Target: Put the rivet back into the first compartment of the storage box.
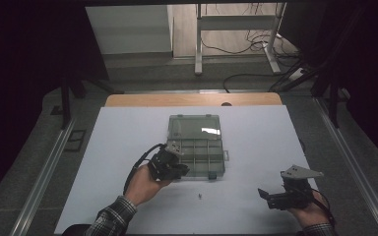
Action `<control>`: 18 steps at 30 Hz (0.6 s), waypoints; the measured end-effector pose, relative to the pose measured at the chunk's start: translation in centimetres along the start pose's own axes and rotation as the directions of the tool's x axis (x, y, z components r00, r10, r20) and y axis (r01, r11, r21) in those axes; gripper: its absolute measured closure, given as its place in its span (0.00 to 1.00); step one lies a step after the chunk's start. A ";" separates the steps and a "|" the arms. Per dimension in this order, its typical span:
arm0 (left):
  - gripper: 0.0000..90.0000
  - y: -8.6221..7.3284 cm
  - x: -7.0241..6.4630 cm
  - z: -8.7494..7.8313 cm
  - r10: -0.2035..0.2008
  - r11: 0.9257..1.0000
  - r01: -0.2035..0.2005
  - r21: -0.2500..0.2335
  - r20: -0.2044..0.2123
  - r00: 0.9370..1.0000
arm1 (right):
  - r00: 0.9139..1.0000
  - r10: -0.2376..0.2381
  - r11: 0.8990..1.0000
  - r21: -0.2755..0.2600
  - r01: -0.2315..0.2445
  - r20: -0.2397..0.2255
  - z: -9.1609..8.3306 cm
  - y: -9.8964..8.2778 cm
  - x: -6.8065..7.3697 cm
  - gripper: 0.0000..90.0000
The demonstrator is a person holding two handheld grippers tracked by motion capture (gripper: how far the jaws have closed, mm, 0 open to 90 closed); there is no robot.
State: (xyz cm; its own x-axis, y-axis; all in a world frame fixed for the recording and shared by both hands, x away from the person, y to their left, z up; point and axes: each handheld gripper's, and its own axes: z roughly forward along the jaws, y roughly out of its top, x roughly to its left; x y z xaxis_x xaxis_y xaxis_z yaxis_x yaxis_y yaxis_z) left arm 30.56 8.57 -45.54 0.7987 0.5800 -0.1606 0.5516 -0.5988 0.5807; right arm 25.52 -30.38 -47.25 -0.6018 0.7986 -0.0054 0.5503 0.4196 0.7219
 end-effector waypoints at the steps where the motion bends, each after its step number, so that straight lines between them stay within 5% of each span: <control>1: 0.92 0.1 0.2 -0.1 -0.002 1.000 0.002 0.000 -0.004 1.000 | 1.000 0.000 1.000 0.000 0.000 -0.001 0.0 0.0 0.0 0.00; 18: 0.92 1.6 3.9 -1.2 -0.052 0.999 0.051 -0.010 -0.072 0.996 | 1.000 0.000 1.000 0.000 0.000 -0.006 0.0 0.0 -0.1 0.00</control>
State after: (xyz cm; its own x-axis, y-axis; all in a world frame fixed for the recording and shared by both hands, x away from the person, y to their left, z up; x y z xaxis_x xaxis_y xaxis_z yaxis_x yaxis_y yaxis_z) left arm 34.29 10.52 -44.24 0.7497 0.6482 -0.1330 0.5894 -0.5627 0.5796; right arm 25.57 -30.42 -47.27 -0.6050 0.7962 -0.0011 0.5506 0.4194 0.7217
